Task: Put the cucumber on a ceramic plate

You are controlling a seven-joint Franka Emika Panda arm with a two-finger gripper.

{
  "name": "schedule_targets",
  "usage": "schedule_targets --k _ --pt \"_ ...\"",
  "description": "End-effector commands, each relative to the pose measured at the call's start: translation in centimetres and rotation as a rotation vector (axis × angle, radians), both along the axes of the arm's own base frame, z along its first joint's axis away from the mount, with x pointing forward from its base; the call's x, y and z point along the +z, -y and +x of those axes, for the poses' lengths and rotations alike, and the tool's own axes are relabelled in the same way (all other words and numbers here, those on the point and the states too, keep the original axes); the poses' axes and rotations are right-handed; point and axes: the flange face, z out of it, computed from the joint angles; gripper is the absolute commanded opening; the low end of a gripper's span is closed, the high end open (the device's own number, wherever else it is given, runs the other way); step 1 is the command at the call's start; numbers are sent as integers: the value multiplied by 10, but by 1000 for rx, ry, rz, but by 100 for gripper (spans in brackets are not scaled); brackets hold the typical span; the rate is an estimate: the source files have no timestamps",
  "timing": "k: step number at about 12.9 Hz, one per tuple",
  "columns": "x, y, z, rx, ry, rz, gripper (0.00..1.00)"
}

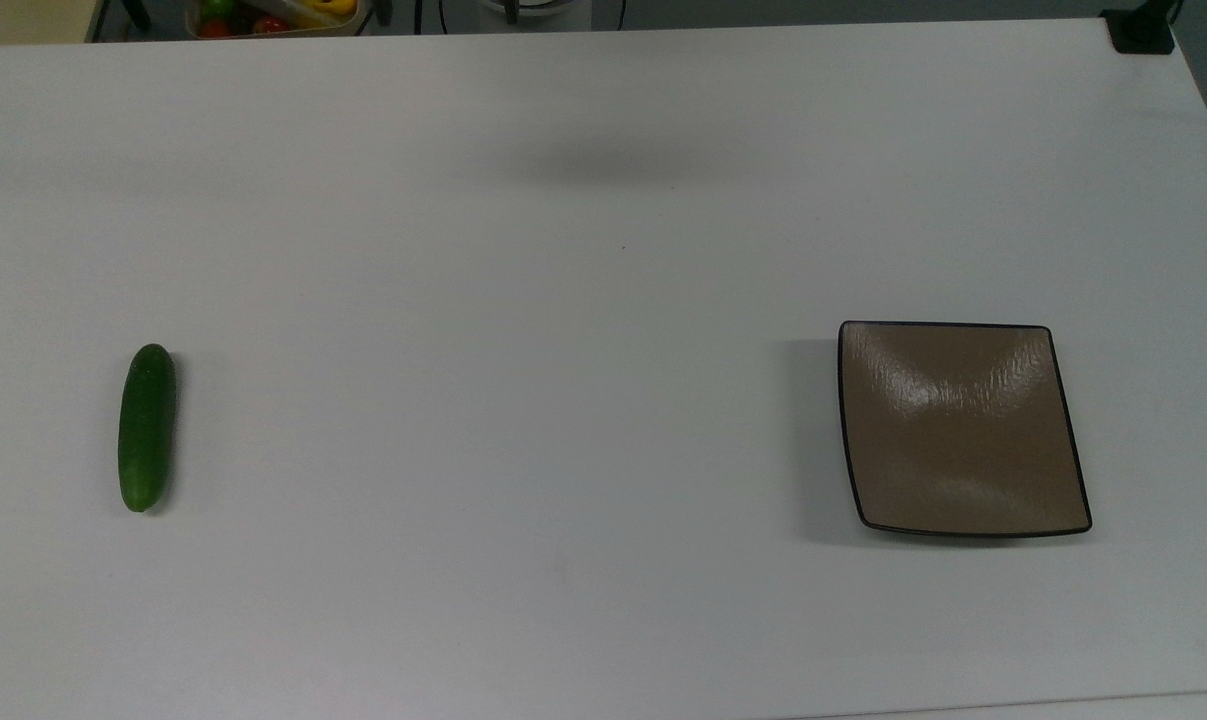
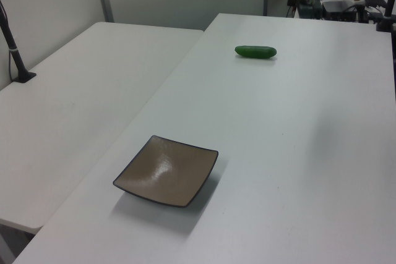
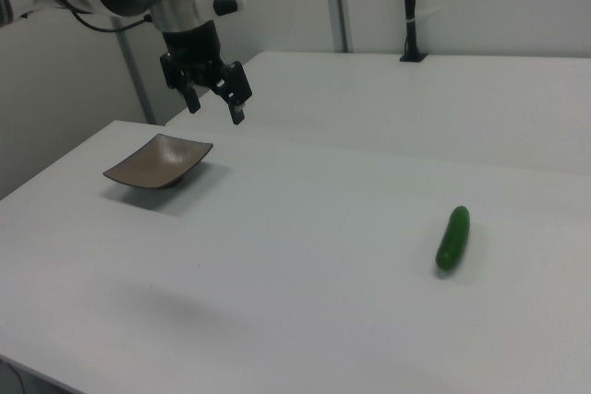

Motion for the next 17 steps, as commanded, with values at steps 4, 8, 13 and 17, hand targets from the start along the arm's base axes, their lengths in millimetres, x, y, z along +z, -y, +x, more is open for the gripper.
schedule_targets --k 4,8,13,17 --pt "0 1 -2 -3 15 -1 100" --pt "-2 -2 -1 6 14 -2 100" --pt "-20 -7 4 20 -20 -7 100" --pt "-35 -3 19 28 -8 -17 100"
